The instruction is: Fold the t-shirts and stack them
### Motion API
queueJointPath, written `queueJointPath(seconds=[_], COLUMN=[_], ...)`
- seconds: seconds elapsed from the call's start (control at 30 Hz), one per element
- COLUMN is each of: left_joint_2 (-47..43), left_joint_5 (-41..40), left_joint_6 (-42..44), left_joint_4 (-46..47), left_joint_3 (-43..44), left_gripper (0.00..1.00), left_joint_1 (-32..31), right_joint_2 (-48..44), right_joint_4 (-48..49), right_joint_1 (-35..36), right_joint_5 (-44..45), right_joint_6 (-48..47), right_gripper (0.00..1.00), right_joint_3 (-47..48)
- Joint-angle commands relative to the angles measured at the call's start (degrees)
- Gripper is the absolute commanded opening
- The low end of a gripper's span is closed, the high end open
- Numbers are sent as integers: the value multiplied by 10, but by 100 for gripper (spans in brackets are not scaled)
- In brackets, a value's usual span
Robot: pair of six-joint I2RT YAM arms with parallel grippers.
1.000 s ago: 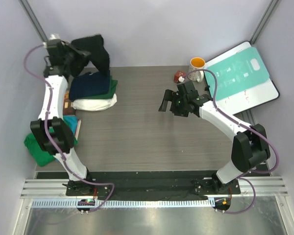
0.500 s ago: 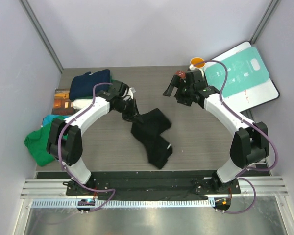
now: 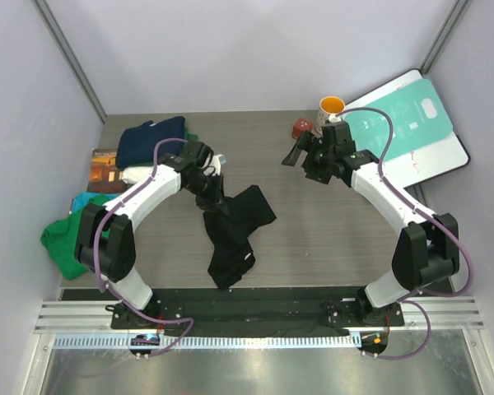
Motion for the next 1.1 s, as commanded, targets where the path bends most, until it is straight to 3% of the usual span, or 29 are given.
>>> queueJointPath(seconds=[0.0, 0.13, 0.27, 0.5, 0.67, 0.83, 1.07], left_joint_2=[14, 56, 45, 31, 17, 34, 41], left_joint_5=[-40, -90, -145, -211, -219, -243, -243], left_joint_6=[2, -24, -33, -12, -24, -41, -80], left_joint_4=[9, -3, -8, -47, -56, -72, -58], left_joint_3=[-7, 25, 43, 51, 32, 45, 46], left_gripper=[5, 48, 69, 73, 76, 75, 75], left_joint_1=[-1, -1, -1, 15, 101, 164, 170], right_joint_2=[-49, -59, -50, -25, -4, -11, 44], right_joint_4=[-5, -45, -89, -110, -222, -234, -238], right_joint_1=[3, 12, 83, 185, 235, 273, 344], right_joint_5=[-23, -28, -31, -37, 9, -10, -49], right_joint_6=[12, 20, 15, 14, -61, -63, -65], right_gripper=[99, 99, 100, 98, 97, 97, 97], right_joint_3=[-39, -49, -55, -87, -27, -10, 43])
